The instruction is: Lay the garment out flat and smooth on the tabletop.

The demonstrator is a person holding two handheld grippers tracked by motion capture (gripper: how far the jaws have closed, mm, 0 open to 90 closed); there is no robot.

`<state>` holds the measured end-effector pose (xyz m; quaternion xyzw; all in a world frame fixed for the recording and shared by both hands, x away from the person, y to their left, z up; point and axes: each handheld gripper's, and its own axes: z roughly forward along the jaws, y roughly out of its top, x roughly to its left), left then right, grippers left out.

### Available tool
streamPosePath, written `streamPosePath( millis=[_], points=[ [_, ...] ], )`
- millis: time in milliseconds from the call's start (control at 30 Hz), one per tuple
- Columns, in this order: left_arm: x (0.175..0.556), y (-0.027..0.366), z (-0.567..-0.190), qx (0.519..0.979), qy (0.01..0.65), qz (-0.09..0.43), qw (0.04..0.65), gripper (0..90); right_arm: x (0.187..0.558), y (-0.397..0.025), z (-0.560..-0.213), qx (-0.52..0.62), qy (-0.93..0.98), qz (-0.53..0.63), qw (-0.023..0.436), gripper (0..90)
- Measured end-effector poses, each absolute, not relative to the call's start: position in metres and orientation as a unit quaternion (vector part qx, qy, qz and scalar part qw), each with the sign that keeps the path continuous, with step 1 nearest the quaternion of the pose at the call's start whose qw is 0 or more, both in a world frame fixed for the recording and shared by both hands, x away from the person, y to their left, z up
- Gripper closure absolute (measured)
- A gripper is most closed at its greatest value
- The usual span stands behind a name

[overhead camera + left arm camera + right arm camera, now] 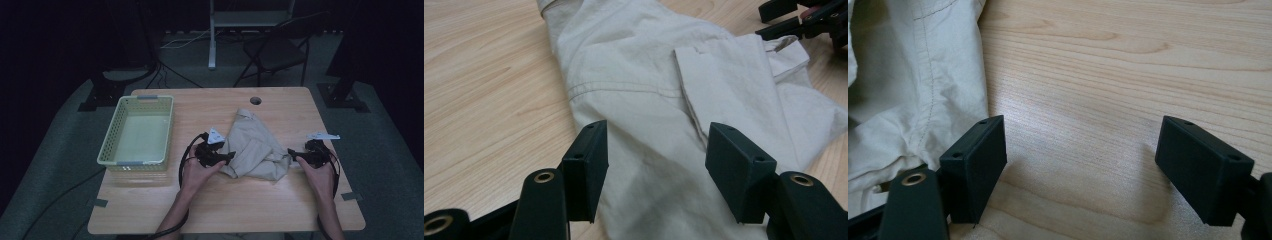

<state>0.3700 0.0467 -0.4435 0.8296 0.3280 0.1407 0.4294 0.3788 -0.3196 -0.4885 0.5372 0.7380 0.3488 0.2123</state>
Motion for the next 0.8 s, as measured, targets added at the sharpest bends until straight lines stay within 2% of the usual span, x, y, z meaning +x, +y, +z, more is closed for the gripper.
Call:
streamPosePath(
  millis=[800],
  points=[
    [0.378, 0.026, -0.433, 0.835, 0.325, 0.113, 0.43, 44.0, 0.378, -0.315, -0.489, 0.536, 0.742, 0.331, 0.231, 21.6]
  ],
)
